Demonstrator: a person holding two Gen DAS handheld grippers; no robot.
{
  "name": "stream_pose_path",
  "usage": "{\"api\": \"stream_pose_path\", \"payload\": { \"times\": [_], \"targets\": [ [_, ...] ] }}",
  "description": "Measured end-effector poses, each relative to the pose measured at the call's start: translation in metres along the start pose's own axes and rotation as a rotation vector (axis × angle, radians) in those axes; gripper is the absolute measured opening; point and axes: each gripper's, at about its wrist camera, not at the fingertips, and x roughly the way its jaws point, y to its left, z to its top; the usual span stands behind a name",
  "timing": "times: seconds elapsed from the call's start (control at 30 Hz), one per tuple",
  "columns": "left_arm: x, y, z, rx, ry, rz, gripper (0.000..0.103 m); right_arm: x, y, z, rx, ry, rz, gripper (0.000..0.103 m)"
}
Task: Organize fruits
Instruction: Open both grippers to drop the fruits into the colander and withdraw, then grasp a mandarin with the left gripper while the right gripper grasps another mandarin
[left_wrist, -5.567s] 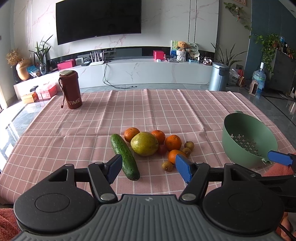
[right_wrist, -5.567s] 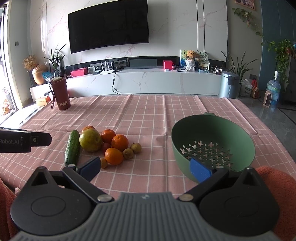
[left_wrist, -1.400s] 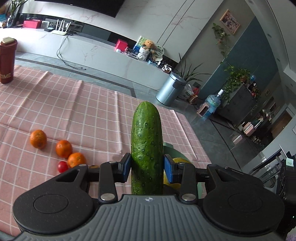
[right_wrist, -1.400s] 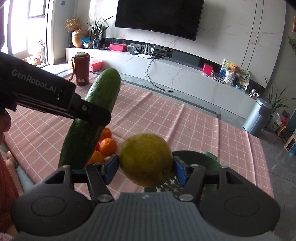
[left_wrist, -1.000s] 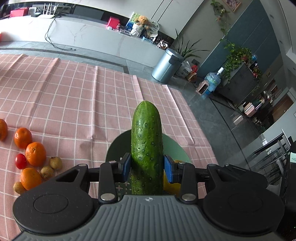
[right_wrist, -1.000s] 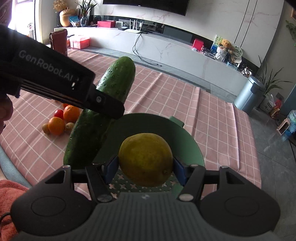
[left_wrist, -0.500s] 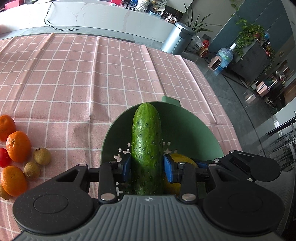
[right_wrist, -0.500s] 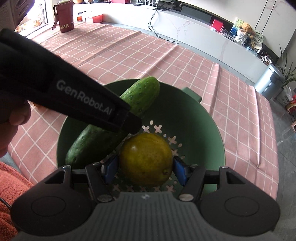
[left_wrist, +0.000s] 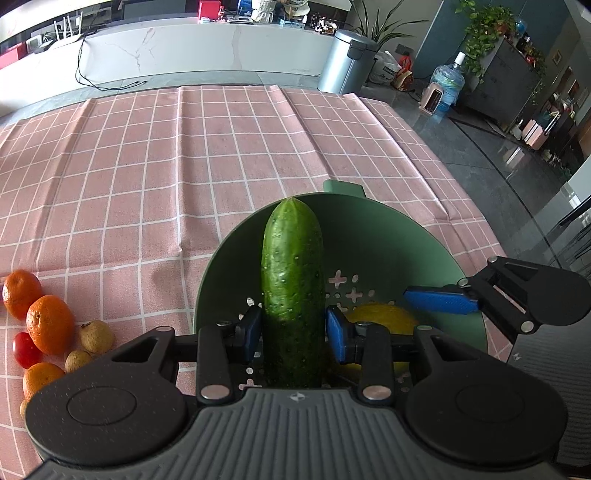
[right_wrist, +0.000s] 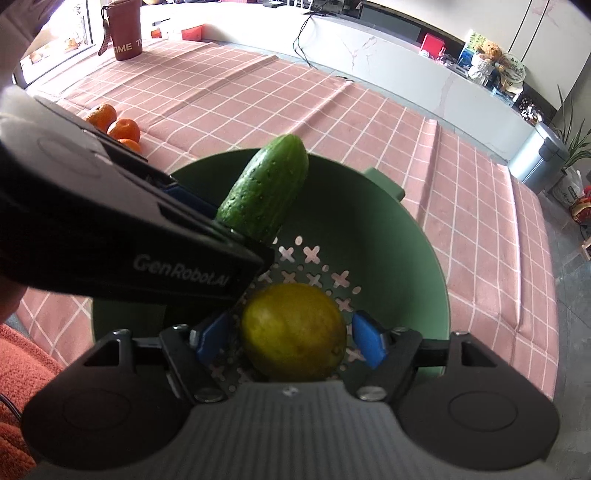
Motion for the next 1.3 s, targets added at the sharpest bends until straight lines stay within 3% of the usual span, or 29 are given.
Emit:
{"api": "stream_pose_path", "payload": {
  "times": [0.2, 0.43, 0.9, 1.1, 1.3],
  "targets": [
    [-0.014, 0.009, 0.003, -0.03, -0.009, -0.043, 0.047, -0.015, 0.007, 0.004, -0.037, -0.006, -0.069, 0.075],
    [-0.064, 0.021, -0.001, -0.011, -0.099, -0.067, 0.048, -0.036, 0.022, 0.005, 0.017, -0.068, -0.098, 0.083],
    [-0.147, 0.072, -0.024, 0.098, -0.255, 0.077, 0.049, -0.064, 0.086, 0.02, 0.22, -0.228, -0.039, 0.083],
    [-0.168, 0.118, -0.029, -0.002, -0.286, 0.07, 0.049, -0.059, 0.12, 0.028, 0.334, -0.294, 0.056, 0.083],
    [-0.169, 0.154, -0.038, -0.095, -0.312, 0.096, 0.049, -0.046, 0.15, 0.04, 0.377, -0.344, 0.097, 0.083]
  ]
}}
